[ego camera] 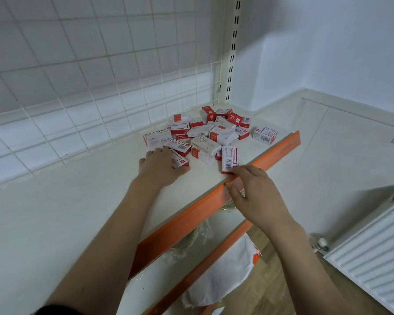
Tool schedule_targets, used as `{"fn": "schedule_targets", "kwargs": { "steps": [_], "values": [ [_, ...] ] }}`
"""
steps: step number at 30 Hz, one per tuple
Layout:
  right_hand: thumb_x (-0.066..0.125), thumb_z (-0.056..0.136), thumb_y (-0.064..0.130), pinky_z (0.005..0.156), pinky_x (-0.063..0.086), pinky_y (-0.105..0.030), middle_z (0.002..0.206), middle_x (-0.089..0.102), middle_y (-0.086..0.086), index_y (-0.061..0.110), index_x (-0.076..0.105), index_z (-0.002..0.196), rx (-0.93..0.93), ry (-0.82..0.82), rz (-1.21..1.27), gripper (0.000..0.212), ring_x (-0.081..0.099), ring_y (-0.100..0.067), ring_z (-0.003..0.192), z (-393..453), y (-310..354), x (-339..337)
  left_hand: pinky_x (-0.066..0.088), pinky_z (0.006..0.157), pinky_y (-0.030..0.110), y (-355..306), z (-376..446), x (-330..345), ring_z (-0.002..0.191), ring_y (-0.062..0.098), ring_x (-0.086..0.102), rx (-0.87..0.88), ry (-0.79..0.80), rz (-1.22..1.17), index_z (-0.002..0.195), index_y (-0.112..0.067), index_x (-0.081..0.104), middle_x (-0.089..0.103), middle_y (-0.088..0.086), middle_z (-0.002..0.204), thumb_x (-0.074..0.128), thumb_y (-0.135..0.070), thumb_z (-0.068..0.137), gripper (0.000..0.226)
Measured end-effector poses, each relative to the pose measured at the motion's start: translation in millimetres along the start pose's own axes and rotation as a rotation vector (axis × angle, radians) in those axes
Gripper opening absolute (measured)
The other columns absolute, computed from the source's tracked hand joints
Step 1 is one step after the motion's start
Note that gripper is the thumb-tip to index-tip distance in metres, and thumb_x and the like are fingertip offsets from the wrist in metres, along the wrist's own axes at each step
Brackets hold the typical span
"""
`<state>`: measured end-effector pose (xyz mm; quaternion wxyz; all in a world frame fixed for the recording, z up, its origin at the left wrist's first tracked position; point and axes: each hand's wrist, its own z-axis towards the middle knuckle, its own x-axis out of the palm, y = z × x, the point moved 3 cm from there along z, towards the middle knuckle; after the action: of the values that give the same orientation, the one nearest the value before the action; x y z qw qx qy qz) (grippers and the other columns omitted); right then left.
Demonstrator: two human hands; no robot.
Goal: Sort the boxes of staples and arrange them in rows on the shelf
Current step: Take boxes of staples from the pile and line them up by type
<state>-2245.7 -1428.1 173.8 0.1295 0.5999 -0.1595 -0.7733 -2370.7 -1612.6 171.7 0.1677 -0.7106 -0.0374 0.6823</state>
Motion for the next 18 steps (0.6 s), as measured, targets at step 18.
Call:
{"fn": "schedule_targets", "kwargs": {
  "steps": [18],
  "values": [
    [0.062,0.07,0.067,0.091,0.039,-0.039,0.127,0.045,-0.011,0.008,0.034,0.134,0.06,0.175,-0.174,0.091,0.044,-0.029,0.116,72,-10,-5,0.036,0.097,0.037,-17,-104,-13,0.117,0.024,0.043,-0.106,-0.346,-0.163,0.139,-0.014,0.039,0.048,0.004,0.128,0.064,-0.059,0.073,0.083]
  ]
}}
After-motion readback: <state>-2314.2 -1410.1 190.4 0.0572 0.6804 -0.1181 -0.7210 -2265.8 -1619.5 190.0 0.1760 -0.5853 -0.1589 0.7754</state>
